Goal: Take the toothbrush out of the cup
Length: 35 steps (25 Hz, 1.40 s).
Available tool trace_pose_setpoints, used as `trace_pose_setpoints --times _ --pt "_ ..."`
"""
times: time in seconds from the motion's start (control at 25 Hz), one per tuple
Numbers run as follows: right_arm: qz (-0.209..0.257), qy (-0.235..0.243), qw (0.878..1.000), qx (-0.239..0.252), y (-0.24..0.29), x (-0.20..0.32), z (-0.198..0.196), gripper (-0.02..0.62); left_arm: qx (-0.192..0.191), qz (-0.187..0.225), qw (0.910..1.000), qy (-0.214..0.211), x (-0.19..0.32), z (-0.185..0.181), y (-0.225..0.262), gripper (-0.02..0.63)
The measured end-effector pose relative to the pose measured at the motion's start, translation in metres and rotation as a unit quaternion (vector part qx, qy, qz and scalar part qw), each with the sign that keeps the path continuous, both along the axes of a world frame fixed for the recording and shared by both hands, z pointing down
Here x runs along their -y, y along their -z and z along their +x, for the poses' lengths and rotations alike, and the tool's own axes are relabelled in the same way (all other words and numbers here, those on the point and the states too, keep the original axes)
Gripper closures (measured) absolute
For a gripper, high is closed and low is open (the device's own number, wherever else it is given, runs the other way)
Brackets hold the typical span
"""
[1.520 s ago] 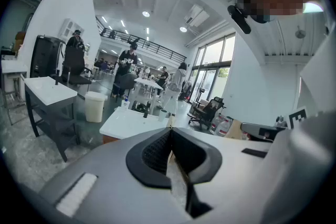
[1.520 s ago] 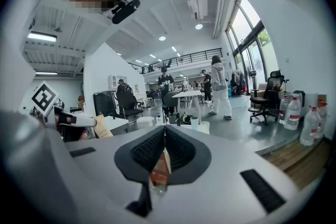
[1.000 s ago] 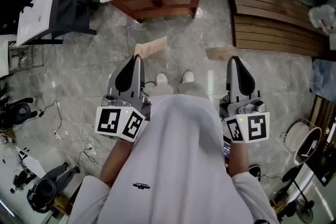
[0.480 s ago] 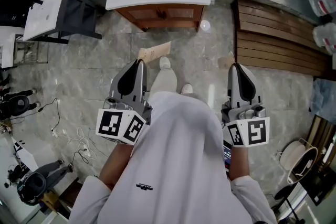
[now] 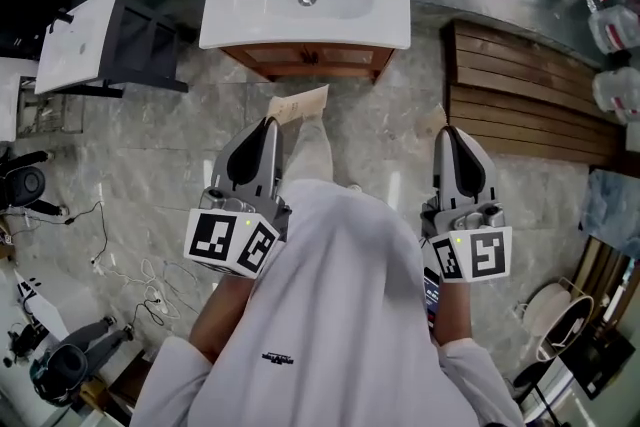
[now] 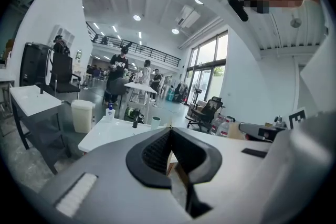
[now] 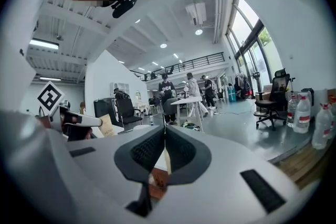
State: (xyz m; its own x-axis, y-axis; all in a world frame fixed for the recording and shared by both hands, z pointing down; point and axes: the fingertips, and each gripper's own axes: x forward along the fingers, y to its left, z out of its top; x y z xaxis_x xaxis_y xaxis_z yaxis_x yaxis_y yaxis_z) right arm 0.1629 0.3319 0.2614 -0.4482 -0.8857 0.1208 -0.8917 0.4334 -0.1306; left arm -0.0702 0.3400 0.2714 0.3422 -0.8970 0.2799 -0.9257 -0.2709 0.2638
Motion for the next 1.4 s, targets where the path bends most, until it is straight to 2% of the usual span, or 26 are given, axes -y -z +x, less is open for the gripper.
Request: trace_pose_setpoints --times 0.24,0.56,0.76,1.0,1.4 --pt "-0.012 -0.029 0.999 -0.010 0.007 0.093 -0.036 0.589 -0.016 -0.011 0.9996 -0.021 0.100 -0.038 0.000 0.601" --pt "-0.024 -0.055 0.998 -0.024 0.017 0.213 -0.089 0.589 -0.037 -0.009 0.9966 -0.073 0.229 -0.077 0.012 0.601" --pt "-0.002 -0.065 0.997 -0.032 0.032 0.269 -0.108 0.589 -0.043 -0.008 0.9946 -0.094 0.285 -0.084 0.012 0.601" --pt "0.010 -0.049 0.998 -0.029 0.040 0.316 -0.107 0.589 -0.038 -0.006 0.9952 -0.090 0.321 -0.075 0.015 0.601" --pt "0.010 -0.020 1.000 -0.017 0.034 0.352 -0.097 0.589 -0.031 -0.014 0.9961 -0.081 0.351 -0.056 0.016 0.601"
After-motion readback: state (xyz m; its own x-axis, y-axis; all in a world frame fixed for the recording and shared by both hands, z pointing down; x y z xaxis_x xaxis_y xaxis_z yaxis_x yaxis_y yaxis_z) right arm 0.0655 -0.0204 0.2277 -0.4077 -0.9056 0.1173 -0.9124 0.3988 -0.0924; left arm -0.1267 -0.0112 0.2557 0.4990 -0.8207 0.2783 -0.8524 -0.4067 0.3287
